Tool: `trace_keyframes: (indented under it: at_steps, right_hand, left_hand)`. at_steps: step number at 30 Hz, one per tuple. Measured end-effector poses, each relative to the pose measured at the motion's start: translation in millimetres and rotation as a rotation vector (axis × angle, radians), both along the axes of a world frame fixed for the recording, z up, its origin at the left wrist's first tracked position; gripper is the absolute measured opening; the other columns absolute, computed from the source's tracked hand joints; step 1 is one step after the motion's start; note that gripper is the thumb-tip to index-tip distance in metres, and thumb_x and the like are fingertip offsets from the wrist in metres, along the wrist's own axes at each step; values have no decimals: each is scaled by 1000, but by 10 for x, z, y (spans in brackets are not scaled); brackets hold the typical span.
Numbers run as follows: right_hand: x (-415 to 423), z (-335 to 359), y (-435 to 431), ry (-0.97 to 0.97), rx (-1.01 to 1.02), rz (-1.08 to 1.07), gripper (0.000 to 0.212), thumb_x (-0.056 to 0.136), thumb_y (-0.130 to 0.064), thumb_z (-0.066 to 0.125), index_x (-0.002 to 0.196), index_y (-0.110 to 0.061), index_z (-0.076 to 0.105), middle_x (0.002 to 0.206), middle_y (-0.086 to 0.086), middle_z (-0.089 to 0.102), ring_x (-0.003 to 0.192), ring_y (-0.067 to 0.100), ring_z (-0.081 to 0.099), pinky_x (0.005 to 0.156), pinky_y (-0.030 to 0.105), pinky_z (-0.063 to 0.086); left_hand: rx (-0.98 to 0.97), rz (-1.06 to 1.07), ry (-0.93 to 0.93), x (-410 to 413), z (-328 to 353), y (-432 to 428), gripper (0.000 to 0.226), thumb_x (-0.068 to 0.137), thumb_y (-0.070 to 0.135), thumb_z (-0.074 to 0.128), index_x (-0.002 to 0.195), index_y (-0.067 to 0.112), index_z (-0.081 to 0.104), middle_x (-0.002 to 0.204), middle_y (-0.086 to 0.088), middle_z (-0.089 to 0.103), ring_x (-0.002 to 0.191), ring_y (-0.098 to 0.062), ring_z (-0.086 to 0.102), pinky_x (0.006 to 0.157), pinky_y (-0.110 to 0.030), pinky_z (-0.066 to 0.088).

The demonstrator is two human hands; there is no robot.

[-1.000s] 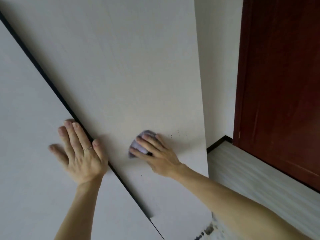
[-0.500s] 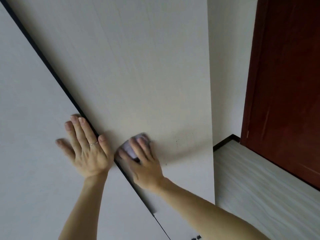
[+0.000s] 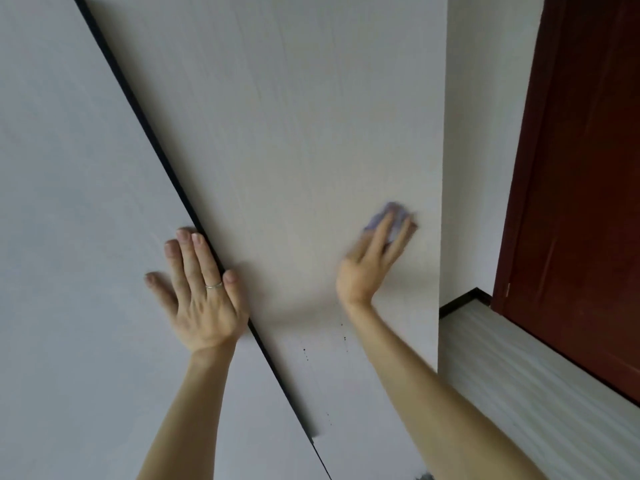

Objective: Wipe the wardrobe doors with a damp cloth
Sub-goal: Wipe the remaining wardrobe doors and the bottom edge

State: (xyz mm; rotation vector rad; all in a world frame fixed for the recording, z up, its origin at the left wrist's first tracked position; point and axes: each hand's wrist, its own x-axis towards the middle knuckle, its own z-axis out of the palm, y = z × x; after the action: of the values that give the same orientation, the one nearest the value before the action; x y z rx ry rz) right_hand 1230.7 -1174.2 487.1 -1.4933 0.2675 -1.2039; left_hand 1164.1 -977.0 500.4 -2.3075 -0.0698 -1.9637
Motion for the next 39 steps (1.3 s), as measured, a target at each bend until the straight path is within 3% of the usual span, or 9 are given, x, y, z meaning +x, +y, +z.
trace_keyframes:
  at_steps: [5, 9, 11, 16, 18, 25, 28, 34, 39]
  right_hand:
    - [-526, -598, 596, -385, -1093, 219, 52, 93, -8, 41, 140, -23, 58, 155, 4, 44, 147, 24, 34, 109, 48, 42]
    - [-393, -517, 178, -363, -1344, 216, 63, 88, -4, 49, 144, -33, 53, 156, -2, 40, 148, 19, 32, 118, 43, 31]
    - [-285, -343, -98, -309, -1166, 154, 57, 90, -6, 51, 143, -25, 54, 156, 8, 40, 148, 29, 31, 120, 48, 26]
    - [22, 182, -317, -10, -170, 81, 48, 105, -21, 36, 152, -14, 39, 164, 15, 20, 154, 33, 8, 120, 57, 21]
    - [-96, 136, 29, -54, -238, 44, 48, 103, -19, 38, 149, -11, 44, 162, 18, 24, 153, 35, 10, 121, 57, 19]
    - [-465, -520, 301, -396, -1187, 205, 62, 87, -4, 50, 142, -31, 56, 154, 0, 43, 146, 21, 37, 109, 49, 42]
    - [-220, -559, -238, -279, -1025, 115, 53, 92, -6, 49, 142, -21, 55, 154, 13, 40, 146, 35, 35, 117, 51, 32]
    - [223, -560, -958, 221, 50, 68, 54, 104, -31, 29, 157, -21, 26, 167, 5, 10, 155, 21, 4, 120, 47, 25]
    - [-478, -990, 376, 9, -350, 219, 48, 104, -19, 38, 152, -17, 39, 164, 19, 16, 153, 38, 8, 123, 52, 18]
  left_hand:
    - [-22, -34, 42, -22, 44, 34, 58, 107, 31, 19, 160, 8, 11, 167, -3, 7, 155, -20, 9, 123, -45, -6]
    - [5, -45, 39, -48, 22, 35, 57, 108, 30, 20, 159, 5, 15, 167, -6, 10, 155, -23, 12, 123, -45, -5]
    - [8, -40, 27, -52, 10, 26, 58, 107, 29, 20, 158, 3, 16, 167, -6, 11, 154, -24, 13, 123, -45, -4]
    - [22, 6, 10, 2, 5, 15, 58, 107, 29, 17, 158, 3, 17, 166, -9, 14, 154, -25, 14, 123, -46, -3]
    - [26, 21, 2, 18, 13, 18, 58, 107, 29, 17, 158, 3, 18, 166, -9, 17, 154, -25, 16, 123, -47, -1]
    - [38, -28, 33, -52, 29, 50, 59, 107, 30, 20, 159, 5, 11, 168, -4, 5, 155, -23, 10, 123, -46, -4]
    - [39, -12, 26, -48, 25, 29, 59, 106, 29, 21, 159, 3, 12, 168, -4, 4, 155, -24, 10, 123, -47, -4]
    - [32, 16, 12, 34, 10, 12, 59, 106, 29, 19, 158, 2, 12, 166, -10, 10, 155, -25, 9, 122, -48, -5]
    - [49, 9, 14, 4, 51, -20, 58, 106, 29, 18, 158, 2, 12, 161, -20, 26, 155, -22, 5, 123, -46, -6]
